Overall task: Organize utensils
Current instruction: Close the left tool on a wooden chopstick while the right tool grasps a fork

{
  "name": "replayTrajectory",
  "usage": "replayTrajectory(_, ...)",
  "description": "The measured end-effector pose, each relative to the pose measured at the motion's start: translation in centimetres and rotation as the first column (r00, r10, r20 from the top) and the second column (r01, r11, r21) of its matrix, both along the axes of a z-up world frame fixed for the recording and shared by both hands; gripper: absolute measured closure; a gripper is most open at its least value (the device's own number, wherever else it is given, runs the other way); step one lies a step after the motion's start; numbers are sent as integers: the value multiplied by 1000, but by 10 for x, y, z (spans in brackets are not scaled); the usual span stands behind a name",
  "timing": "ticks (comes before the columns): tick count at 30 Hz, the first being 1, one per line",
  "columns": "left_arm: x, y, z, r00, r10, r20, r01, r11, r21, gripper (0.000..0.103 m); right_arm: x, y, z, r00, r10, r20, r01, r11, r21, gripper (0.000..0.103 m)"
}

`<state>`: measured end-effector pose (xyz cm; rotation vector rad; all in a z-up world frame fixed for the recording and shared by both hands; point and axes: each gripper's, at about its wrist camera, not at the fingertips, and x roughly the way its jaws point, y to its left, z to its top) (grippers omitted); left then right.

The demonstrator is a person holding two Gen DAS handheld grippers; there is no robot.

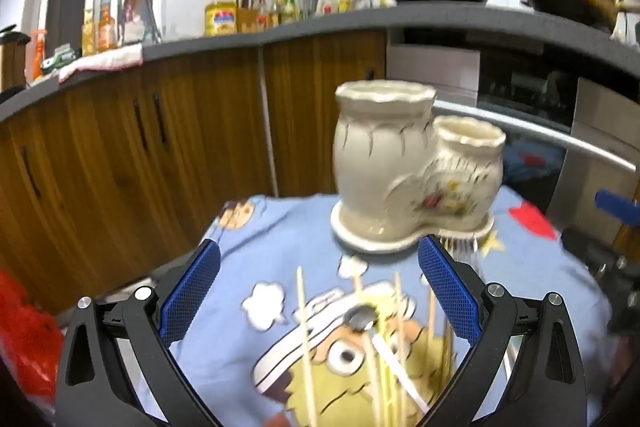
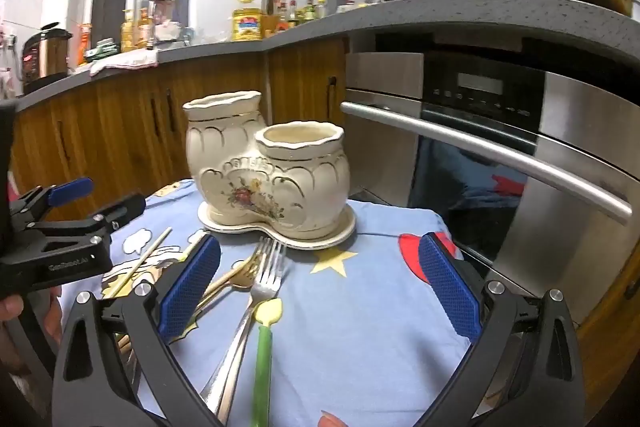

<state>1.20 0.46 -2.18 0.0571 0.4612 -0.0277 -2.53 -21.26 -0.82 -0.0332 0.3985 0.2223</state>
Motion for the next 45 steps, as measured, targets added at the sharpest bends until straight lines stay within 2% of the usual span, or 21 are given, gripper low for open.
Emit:
replayTrajectory(3, -5, 10, -4, 999, -7, -50, 6, 1000, -8, 5, 2, -5, 4, 1000, 2, -21, -2, 1000, 27, 5)
replayTrajectory(5, -9, 15, -10, 996, 14, -84, -12, 1000, 21, 5, 15, -15, -4, 998, 18, -58, -15, 999, 51, 5)
replayTrajectory(10, -7, 30, -22, 981, 63, -186, -55, 997, 47, 6, 10, -7, -9, 990, 61, -128, -60, 998, 15, 5)
replayTrajectory(11, -6, 33, -21, 978, 59, -198, -53, 998, 37, 7, 10, -5, -10, 992, 71, -106, -72, 997, -4, 5)
replayTrajectory(13, -4, 32, -24, 974, 37, -224, -30, 999, 31, 9, 11, -5, -12, 987, 82, -139, -84, 996, -9, 5)
replayTrajectory(15, 1, 27, -29, 960, 9, -279, 4, 999, 48, 19, 14, -4, -14, 982, 84, -170, -90, 996, -27, 5)
replayTrajectory(16, 1, 24, -33, 951, -6, -308, 26, 998, 58, 32, 17, -5, -14, 979, 84, -184, -91, 995, -29, 5)
replayTrajectory(17, 2, 24, -35, 946, -11, -324, 33, 998, 62, 39, 20, -6, -15, 977, 88, -197, -94, 995, -22, 6)
replayTrajectory(18, 1, 23, -37, 941, -11, -339, 36, 997, 67, 41, 20, -7, -16, 978, 97, -187, -96, 995, 13, 6)
replayTrajectory(21, 0, 23, -39, 931, -44, -362, 64, 997, 45, 53, 24, -8, -20, 971, 115, -211, -109, 993, 40, 14)
replayTrajectory(23, -1, 23, -40, 921, -73, -382, 91, 995, 31, 68, 27, -7, -24, 963, 135, -235, -124, 990, 60, 23)
replayTrajectory(25, 0, 22, -41, 911, -93, -403, 115, 993, 30, 78, 33, -5, -29, 953, 148, -266, -134, 989, 69, 30)
replayTrajectory(29, 3, 25, -37, 908, -106, -404, 120, 993, 8, 83, 53, 4, -38, 911, 213, -353, -176, 975, 134, 52)
replayTrajectory(32, 11, 28, -37, 910, -97, -403, 115, 993, 22, 88, 63, 13, -36, 911, 207, -358, -182, 978, 101, 59)
replayTrajectory(37, 22, 32, -36, 910, -95, -404, 111, 994, 15, 93, 82, 26, -41, 882, 234, -410, -217, 972, 89, 67)
replayTrajectory(38, 22, 32, -36, 911, -95, -402, 111, 994, 17, 93, 88, 28, -43, 874, 238, -423, -221, 971, 91, 70)
replayTrajectory(41, 26, 32, -36, 913, -93, -398, 107, 994, 13, 94, 101, 30, -52, 855, 245, -457, -220, 969, 108, 71)
replayTrajectory(42, 26, 32, -36, 913, -92, -396, 106, 994, 12, 94, 106, 29, -57, 837, 262, -481, -222, 965, 139, 71)
replayTrajectory(45, 28, 31, -37, 916, -88, -391, 105, 994, 22, 96, 104, 27, -59, 828, 285, -482, -234, 958, 164, 84)
